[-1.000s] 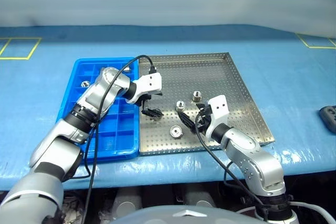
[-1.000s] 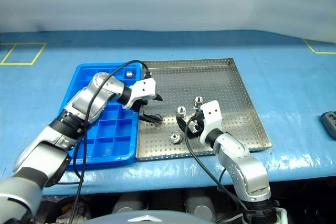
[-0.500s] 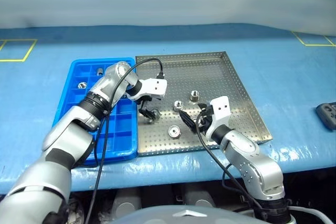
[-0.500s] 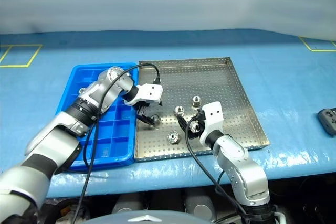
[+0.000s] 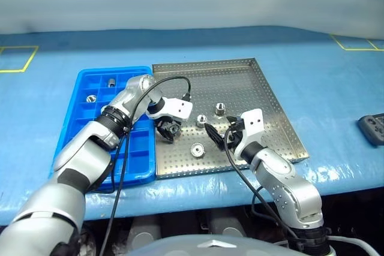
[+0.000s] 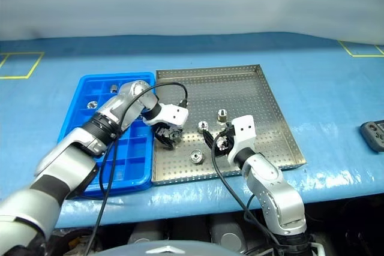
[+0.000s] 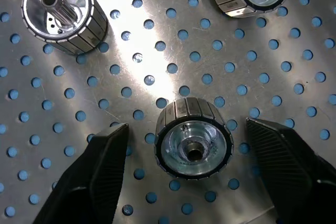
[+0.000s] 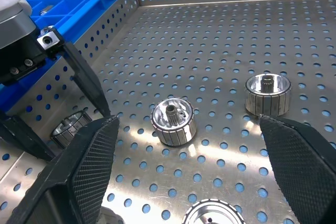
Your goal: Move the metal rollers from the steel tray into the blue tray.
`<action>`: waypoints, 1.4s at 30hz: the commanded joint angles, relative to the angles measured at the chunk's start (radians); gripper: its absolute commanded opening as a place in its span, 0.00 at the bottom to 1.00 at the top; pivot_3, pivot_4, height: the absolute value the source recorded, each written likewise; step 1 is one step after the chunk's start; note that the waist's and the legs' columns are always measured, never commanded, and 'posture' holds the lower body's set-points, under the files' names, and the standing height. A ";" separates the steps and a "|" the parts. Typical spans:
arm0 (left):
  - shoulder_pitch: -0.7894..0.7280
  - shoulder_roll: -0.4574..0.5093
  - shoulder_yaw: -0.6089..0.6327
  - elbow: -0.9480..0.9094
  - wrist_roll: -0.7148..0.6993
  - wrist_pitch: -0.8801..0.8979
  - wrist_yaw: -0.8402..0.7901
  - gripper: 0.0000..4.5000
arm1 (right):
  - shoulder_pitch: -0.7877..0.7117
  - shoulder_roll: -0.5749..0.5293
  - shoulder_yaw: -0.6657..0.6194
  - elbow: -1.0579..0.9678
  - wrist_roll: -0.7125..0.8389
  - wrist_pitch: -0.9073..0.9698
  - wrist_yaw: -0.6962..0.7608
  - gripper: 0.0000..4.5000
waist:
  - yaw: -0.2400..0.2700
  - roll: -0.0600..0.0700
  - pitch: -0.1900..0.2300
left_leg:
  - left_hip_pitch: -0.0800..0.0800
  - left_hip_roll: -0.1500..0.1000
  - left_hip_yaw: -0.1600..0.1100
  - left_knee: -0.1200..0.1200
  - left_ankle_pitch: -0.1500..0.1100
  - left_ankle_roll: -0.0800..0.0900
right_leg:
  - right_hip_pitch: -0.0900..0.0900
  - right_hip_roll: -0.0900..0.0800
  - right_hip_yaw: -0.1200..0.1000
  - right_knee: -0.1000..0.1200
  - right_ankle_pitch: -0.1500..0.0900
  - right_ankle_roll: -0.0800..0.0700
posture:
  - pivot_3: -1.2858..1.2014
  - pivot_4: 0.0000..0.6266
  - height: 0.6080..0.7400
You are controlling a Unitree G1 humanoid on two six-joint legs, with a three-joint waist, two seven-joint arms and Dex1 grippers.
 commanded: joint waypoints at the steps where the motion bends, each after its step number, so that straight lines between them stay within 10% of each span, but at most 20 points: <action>1: -0.010 -0.002 0.000 -0.010 0.016 -0.014 -0.022 0.50 | 0.003 0.006 -0.014 -0.040 0.000 -0.028 -0.003 1.00 | -0.003 0.000 0.000 | 0.000 0.000 0.000 0.000 0.000 0.000 | 0.000 0.000 0.000 0.000 0.000 0.000 | 0.47 0.24 1.00; 3: -0.007 -0.002 0.003 -0.014 0.018 -0.012 -0.025 0.37 | 0.004 0.007 -0.014 -0.039 0.001 -0.029 -0.003 1.00 | -0.005 0.000 0.000 | 0.000 0.000 0.000 0.000 0.000 0.000 | 0.000 0.000 0.000 0.000 0.000 0.000 | 0.47 0.24 1.00; 14: 0.040 0.012 0.155 -0.133 -0.091 0.117 0.042 0.37 | -0.029 0.013 0.000 -0.031 0.004 -0.026 0.007 1.00 | -0.001 0.000 0.000 | 0.000 0.000 0.000 0.000 0.000 0.000 | 0.000 0.000 0.000 0.000 0.000 0.000 | 0.49 0.24 1.00; 28: 0.477 -0.029 0.704 -0.817 -0.310 0.496 0.657 0.37 | -0.144 -0.075 0.082 -0.010 0.000 -0.010 0.124 1.00 | 0.040 0.000 0.000 | 0.002 0.001 -0.003 0.001 0.000 0.000 | 0.000 0.000 0.001 0.005 0.000 0.000 | 0.56 0.24 1.00; 42: 0.754 -0.099 0.843 -1.035 -0.243 0.587 1.120 0.37 | -0.277 -0.086 0.188 0.082 -0.007 -0.013 0.242 1.00 | 0.124 0.000 0.001 | 0.003 0.000 -0.003 0.001 0.001 0.000 | 0.001 -0.001 -0.003 0.006 -0.001 -0.001 | 0.61 0.24 1.00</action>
